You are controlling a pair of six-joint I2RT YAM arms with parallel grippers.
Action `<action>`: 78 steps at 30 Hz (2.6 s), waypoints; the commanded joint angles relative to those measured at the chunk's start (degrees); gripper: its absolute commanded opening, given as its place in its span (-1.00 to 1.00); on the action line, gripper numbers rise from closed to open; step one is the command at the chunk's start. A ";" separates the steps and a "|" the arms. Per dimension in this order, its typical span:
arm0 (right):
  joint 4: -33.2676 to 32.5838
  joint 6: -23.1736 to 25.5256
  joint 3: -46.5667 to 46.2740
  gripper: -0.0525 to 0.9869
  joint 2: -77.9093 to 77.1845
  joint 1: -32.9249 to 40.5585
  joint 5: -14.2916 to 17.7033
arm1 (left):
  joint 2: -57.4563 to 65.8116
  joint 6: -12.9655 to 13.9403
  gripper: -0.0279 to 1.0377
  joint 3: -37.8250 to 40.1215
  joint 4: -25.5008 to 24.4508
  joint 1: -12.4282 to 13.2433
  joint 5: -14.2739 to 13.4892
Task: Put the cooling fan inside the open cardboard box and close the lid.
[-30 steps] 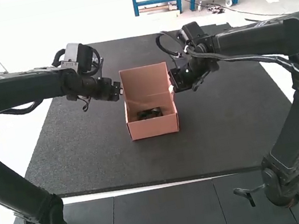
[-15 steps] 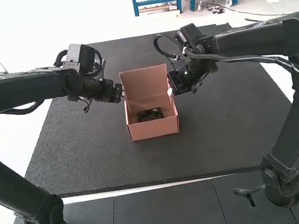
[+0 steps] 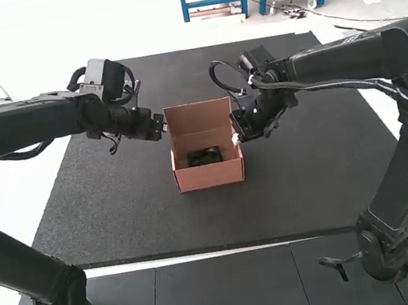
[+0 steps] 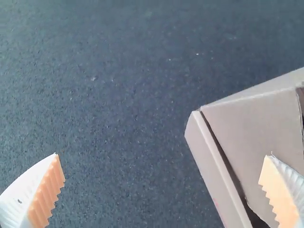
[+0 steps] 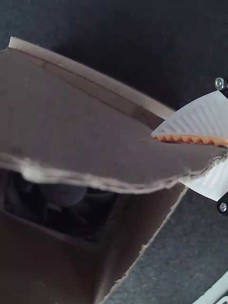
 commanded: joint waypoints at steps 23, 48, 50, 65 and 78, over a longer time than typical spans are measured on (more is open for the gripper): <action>-0.85 -1.53 -3.10 -0.84 -0.76 1.07 -0.33 | -2.51 -0.11 0.87 -1.50 -0.43 -0.17 0.85; -13.60 -0.74 7.97 0.71 -18.78 1.07 2.57 | -1.10 -0.55 0.87 8.43 1.33 3.43 -3.81; -15.53 -0.83 8.23 0.71 -21.07 1.24 4.68 | -0.23 -0.55 0.87 10.54 0.98 3.17 -3.72; -29.86 0.05 20.63 0.69 -26.43 1.07 6.61 | 5.57 -0.38 0.87 17.84 -2.10 -2.19 -2.84; -31.62 0.23 21.51 0.69 -26.43 0.98 6.35 | 6.37 -0.29 0.87 17.40 -6.58 -5.18 -0.73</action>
